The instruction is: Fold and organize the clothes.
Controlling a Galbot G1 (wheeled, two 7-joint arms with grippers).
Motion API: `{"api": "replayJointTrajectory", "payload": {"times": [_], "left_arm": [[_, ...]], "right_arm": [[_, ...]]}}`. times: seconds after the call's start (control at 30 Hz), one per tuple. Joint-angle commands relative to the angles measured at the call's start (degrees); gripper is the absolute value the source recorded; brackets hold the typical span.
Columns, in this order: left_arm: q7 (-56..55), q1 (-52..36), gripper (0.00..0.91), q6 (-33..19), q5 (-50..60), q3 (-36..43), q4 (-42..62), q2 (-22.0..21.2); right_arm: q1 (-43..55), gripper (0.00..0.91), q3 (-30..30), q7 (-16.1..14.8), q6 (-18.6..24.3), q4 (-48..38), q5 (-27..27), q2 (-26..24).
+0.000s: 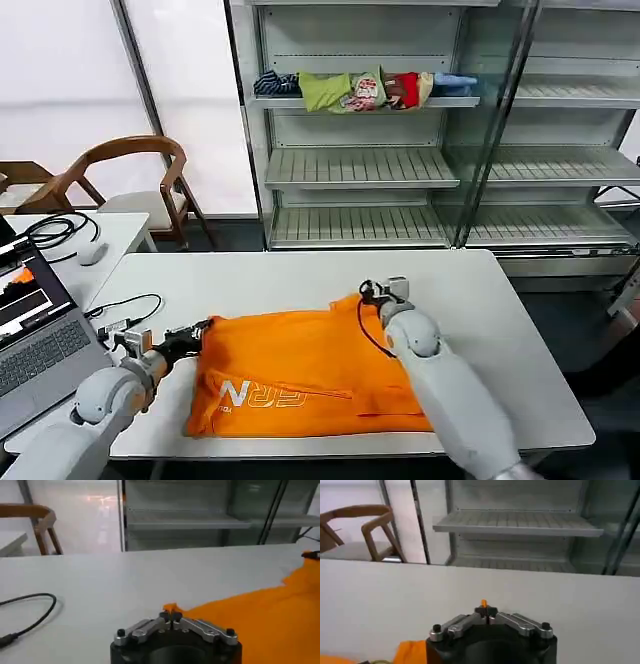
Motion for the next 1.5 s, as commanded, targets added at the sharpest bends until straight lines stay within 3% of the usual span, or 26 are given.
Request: {"api": "replayJointTrajectory", "payload": {"times": [0.03, 0.5, 1.5], "left_arm": [[-0.04, 7.07, 0.02, -0.81, -0.18, -3.16, -5.95, 0.34], [-1.04, 12.14, 0.02, -1.62, 0.0, -5.64, -11.48, -0.01], [-1.01, 22.46, 0.02, -2.15, 0.39, -11.16, -19.08, 1.02]], "right_arm": [[-7.78, 0.0, 1.84, 0.49, -0.24, 13.31, 1.88, -4.76], [-21.59, 0.0, 8.11, 0.22, 0.02, 24.78, 1.21, -8.26], [-33.46, 0.0, 13.74, -1.18, 0.94, 33.21, -3.77, -8.97]]}}
